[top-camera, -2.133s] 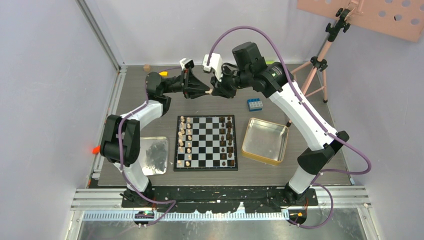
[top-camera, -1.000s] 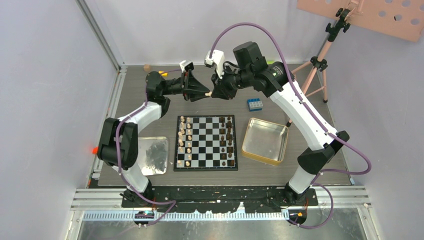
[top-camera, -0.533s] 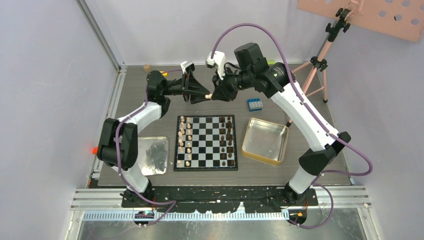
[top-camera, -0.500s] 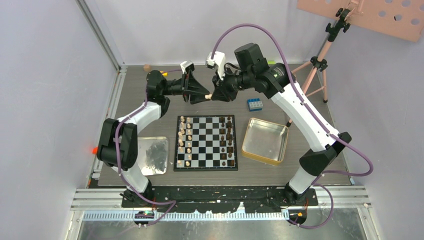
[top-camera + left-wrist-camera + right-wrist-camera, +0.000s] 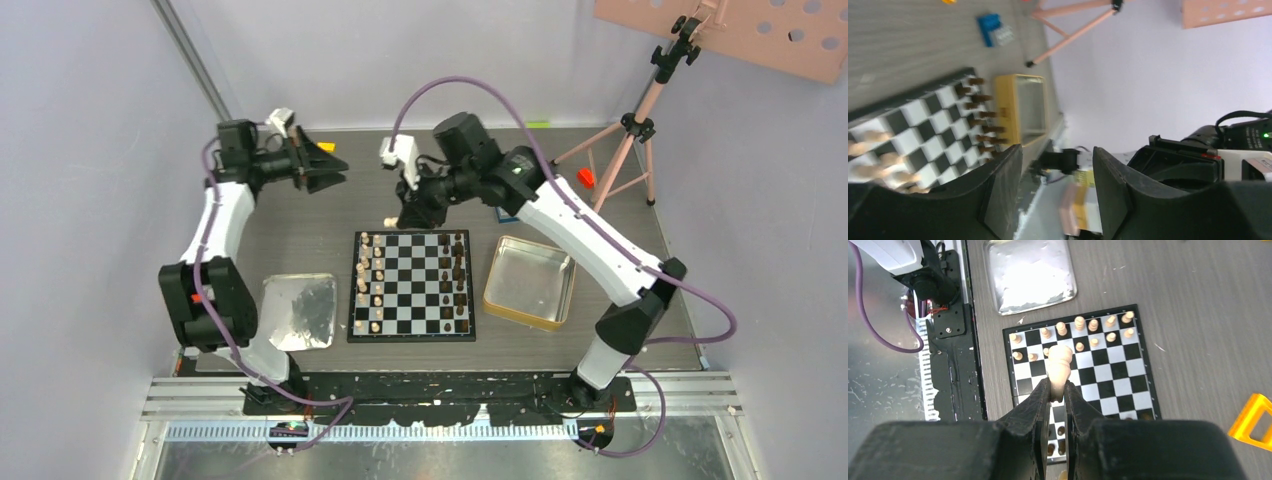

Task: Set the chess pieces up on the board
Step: Place the chess piece on the chessboard.

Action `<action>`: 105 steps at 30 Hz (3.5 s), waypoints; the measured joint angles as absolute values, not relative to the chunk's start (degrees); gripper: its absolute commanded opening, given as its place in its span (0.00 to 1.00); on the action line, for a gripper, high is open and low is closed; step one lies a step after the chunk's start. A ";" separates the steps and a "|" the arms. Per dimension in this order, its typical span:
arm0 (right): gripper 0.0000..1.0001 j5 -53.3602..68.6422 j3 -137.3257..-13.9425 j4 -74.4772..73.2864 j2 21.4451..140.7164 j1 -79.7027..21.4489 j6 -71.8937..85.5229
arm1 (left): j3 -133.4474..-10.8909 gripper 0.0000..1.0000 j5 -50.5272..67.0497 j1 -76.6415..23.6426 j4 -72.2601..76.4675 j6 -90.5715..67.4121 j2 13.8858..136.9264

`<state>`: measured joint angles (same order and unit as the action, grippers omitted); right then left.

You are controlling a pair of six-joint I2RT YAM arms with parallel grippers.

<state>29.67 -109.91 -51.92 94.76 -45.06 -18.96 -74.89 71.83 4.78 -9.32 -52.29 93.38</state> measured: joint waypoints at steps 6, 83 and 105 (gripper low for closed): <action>0.01 25.54 -110.80 -52.31 104.12 -51.90 -19.75 | -82.63 0.63 63.20 14.59 -39.90 -21.39 87.94; 0.04 3.44 -144.77 -78.41 145.67 -70.24 -34.52 | -72.71 0.90 27.66 29.65 -60.31 21.52 76.64; 0.17 2.39 -145.08 -78.46 146.41 -70.76 -35.83 | -72.27 0.90 28.08 29.65 -60.42 21.71 76.58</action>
